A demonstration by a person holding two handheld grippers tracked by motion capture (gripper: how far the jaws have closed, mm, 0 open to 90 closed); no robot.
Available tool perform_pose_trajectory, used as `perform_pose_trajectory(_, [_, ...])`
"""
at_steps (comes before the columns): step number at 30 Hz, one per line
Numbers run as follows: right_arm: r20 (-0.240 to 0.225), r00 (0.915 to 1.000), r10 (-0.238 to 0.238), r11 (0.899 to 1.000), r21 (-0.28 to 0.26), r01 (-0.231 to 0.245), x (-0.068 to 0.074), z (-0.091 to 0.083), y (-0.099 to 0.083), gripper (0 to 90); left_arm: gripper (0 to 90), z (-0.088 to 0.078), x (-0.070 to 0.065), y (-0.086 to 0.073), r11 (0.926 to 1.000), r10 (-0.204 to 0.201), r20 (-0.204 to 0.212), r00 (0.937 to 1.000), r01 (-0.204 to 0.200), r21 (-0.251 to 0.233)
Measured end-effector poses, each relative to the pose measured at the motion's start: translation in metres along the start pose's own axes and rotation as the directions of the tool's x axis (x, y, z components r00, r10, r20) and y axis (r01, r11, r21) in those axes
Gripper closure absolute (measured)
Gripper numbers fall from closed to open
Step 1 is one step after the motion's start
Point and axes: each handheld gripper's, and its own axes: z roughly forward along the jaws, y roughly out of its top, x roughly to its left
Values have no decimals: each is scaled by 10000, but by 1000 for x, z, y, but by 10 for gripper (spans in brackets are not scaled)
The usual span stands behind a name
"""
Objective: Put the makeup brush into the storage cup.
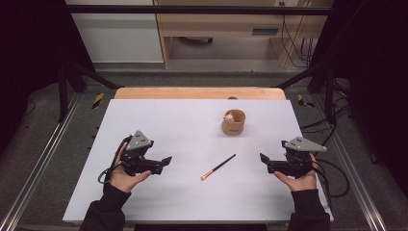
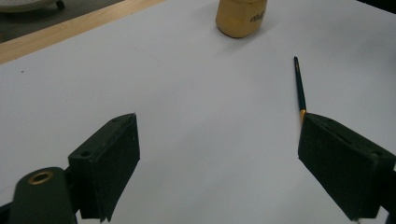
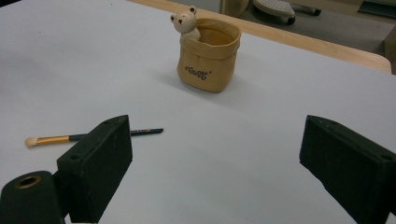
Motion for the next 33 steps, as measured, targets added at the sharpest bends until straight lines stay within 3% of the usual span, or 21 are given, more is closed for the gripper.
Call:
perform_pose_trajectory(9, [17,10000,-20,10000,-4,20,1,0,0,100,136,25,-19,13,9992,296,365,9989,-306,257])
perform_pose_trajectory(33, [-38,10000,2,10000,22,-2,1,1,0,104,187,74,-51,32,9916,868,1009,9911,-957,874])
